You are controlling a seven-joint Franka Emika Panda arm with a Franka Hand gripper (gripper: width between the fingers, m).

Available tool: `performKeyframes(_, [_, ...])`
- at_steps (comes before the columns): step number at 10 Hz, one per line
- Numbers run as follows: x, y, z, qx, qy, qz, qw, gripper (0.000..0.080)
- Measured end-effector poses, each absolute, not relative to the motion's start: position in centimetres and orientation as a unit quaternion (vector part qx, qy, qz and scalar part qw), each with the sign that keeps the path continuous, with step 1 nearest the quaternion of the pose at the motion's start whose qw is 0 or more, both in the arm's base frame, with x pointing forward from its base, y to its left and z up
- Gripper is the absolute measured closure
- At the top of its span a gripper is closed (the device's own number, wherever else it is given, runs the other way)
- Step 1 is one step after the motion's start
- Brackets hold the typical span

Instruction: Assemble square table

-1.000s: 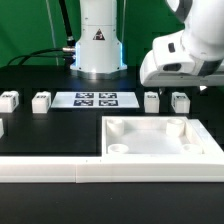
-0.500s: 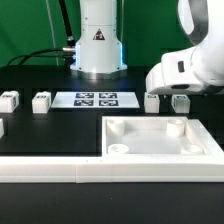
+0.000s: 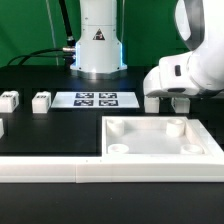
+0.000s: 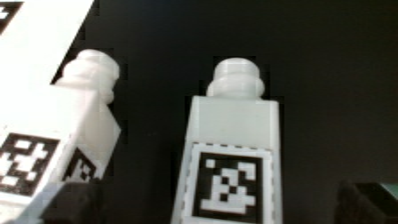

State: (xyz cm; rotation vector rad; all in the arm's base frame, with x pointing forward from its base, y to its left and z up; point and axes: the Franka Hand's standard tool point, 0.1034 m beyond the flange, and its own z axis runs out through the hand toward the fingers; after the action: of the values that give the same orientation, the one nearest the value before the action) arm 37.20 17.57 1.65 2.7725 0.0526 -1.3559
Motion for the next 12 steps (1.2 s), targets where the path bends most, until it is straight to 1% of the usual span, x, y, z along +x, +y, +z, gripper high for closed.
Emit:
performKeyframes(2, [37.1, 17.5, 1.5, 0.897, 0.013, -0.440, 0.029, 0.0151])
performKeyframes(3, [37.1, 17.5, 1.5, 0.897, 0.013, -0.441, 0.029, 0.0238])
performKeyframes(4, [37.1, 17.5, 1.5, 0.897, 0.012, -0.441, 0.029, 0.0372])
performKeyframes(5, [37.1, 17.5, 1.5, 0.897, 0.012, -0.441, 0.029, 0.0372])
performKeyframes(6, [37.1, 17.5, 1.5, 0.897, 0.012, -0.441, 0.029, 0.0512])
performKeyframes(10, [37.1, 17.4, 1.5, 0.897, 0.012, -0.441, 0.029, 0.0511])
performKeyframes(11, [37.3, 17.4, 1.8, 0.897, 0.014, -0.442, 0.027, 0.0511])
performKeyframes(12, [38.2, 17.3, 2.8, 0.898, 0.013, -0.439, 0.022, 0.0511])
